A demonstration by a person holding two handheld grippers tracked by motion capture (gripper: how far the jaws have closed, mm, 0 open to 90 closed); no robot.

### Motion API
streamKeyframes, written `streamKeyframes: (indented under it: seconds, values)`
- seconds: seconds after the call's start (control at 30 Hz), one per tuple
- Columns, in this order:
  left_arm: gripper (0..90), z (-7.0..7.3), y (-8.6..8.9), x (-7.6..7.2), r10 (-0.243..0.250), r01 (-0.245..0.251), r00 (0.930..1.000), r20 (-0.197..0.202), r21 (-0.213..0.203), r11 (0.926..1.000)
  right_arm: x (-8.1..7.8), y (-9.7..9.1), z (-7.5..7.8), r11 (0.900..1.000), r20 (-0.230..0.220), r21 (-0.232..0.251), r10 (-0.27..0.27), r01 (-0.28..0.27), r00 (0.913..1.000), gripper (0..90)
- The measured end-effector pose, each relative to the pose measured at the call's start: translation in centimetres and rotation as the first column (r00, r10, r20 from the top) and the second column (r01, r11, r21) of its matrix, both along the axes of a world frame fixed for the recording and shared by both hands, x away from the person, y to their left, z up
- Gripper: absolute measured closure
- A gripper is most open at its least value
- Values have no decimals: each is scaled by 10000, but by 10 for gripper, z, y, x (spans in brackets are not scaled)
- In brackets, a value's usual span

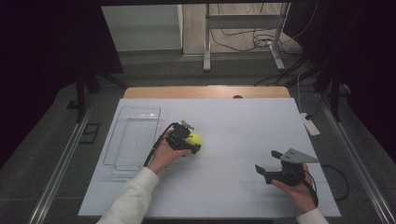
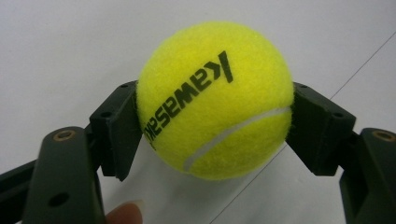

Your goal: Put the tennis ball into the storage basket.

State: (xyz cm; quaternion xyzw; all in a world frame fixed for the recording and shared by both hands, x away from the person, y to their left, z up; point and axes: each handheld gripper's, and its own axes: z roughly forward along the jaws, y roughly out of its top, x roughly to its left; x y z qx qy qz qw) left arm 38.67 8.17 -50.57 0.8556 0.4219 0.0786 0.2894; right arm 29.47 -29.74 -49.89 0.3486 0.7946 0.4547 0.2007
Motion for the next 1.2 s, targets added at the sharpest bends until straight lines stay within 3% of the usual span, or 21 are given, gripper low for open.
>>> streamKeyframes:
  seconds: [0.5, 0.63, 1.2]
  values:
    - [268, 19, 6, -11, 59, 7, 9950, 993, -664, 9978, 0, -1, -1, 10000, -10, -33, -39, 39, 10000, 124]
    - [268, 25, 10, -13, 141, -3, 9929, 1181, -1166, 9932, 0, -2, -1, 10000, -2, -4, -46, 46, 10000, 124]
    - [268, 44, 28, -22, 392, 8, 9797, 1965, -1996, 9799, 0, -3, -1, 9999, 4, -27, -160, 160, 9999, 127]
